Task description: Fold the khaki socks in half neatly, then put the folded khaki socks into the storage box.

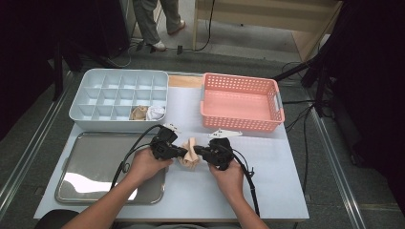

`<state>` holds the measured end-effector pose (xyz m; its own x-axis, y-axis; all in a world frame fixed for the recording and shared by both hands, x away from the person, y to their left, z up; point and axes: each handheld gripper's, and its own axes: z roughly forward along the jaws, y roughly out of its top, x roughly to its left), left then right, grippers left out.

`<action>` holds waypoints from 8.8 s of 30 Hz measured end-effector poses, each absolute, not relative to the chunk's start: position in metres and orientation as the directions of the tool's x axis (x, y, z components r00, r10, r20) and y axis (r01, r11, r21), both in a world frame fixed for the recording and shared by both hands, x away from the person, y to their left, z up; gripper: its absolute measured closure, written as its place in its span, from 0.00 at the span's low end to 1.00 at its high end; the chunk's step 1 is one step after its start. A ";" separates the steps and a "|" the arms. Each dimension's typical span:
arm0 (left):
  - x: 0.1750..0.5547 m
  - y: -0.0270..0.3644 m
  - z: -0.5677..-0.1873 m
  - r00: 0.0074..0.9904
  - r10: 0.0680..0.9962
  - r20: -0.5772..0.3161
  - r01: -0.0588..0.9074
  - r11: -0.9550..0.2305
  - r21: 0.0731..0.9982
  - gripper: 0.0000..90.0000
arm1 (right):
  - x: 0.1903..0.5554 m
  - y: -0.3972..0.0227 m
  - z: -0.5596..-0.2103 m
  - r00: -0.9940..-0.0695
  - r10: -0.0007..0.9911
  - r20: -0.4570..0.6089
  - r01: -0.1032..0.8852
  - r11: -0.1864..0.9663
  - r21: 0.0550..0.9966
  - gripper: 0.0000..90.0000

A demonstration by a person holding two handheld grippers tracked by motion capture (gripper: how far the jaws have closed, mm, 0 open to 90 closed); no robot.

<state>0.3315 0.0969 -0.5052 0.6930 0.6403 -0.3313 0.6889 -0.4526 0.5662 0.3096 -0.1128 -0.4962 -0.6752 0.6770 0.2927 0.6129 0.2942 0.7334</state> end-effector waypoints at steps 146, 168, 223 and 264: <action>0.350 0.105 -0.507 0.615 0.619 -0.488 0.766 -0.322 0.556 0.80 | 0.282 -0.100 -0.517 -0.771 0.604 0.203 0.545 0.460 0.701 0.93; 0.348 0.113 -0.483 0.662 0.621 -0.420 0.712 -0.348 0.610 0.80 | 0.297 -0.123 -0.511 -0.737 0.640 0.216 0.554 0.391 0.735 0.76; 0.350 0.175 -0.449 0.619 0.651 -0.439 0.730 -0.272 0.627 0.79 | 0.322 -0.147 -0.501 -0.694 0.683 0.227 0.572 0.333 0.750 0.64; 0.359 0.267 -0.423 0.507 0.739 -0.443 0.740 -0.110 0.664 0.79 | 0.324 -0.154 -0.500 -0.689 0.685 0.238 0.599 0.353 0.719 0.64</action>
<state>0.3593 0.2672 -0.4235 0.5073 0.7394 -0.4427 0.7396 -0.1099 0.6640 0.3243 -0.1542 -0.5004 -0.6890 0.6845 0.2381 0.5991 0.3530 0.7187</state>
